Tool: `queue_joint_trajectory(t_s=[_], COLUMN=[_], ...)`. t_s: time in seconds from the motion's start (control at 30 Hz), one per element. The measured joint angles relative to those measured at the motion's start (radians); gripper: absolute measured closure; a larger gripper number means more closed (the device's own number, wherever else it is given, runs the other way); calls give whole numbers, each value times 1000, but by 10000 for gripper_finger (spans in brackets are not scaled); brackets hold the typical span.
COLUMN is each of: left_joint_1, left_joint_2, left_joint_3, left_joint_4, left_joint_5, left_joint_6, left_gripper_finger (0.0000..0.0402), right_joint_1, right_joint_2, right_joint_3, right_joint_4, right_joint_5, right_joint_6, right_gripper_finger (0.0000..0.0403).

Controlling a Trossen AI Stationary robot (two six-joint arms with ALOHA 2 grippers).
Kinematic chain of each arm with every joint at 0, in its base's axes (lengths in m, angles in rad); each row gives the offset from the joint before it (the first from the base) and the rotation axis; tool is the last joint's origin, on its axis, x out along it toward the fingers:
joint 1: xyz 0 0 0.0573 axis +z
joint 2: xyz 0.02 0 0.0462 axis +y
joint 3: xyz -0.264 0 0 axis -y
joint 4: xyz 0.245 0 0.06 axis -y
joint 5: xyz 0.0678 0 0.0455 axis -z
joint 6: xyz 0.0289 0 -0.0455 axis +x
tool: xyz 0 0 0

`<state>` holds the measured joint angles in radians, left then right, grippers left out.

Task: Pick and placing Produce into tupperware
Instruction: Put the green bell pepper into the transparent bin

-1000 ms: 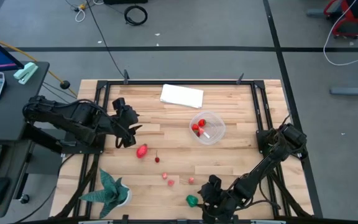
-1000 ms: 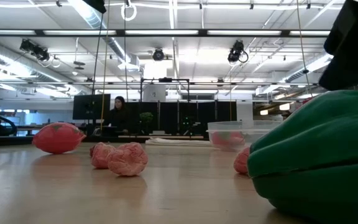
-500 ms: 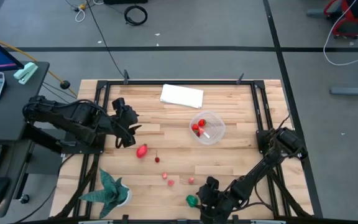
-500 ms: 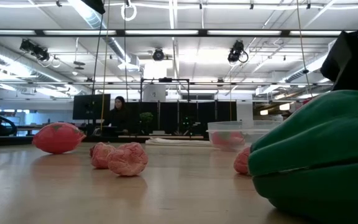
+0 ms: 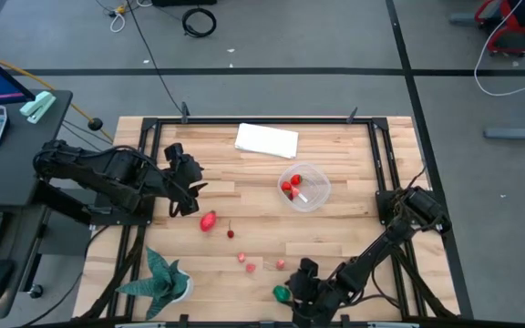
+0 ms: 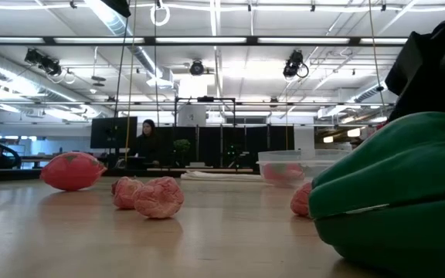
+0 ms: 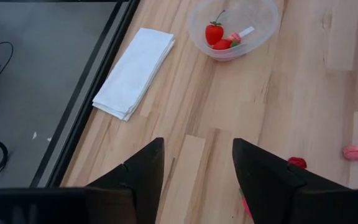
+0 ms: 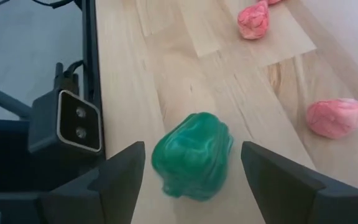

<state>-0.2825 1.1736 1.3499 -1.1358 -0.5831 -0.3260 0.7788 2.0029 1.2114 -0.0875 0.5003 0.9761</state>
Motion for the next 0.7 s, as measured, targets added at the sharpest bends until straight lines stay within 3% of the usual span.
queue_joint_trajectory(t_s=[0.23,0.43,0.7], left_joint_1=[0,0,0], left_joint_2=[0,0,0], left_joint_3=[0,0,0], left_joint_4=[0,0,1], left_joint_5=[0,0,0], left_joint_6=[0,0,0], left_gripper_finger=[201,206,206], right_joint_1=[1,0,1], right_joint_2=[2,68,137], right_joint_3=[0,0,27], right_joint_4=[2,120,123], right_joint_5=[-1,-12,-1], right_joint_6=[32,24,14], right_gripper_finger=[125,125,125])
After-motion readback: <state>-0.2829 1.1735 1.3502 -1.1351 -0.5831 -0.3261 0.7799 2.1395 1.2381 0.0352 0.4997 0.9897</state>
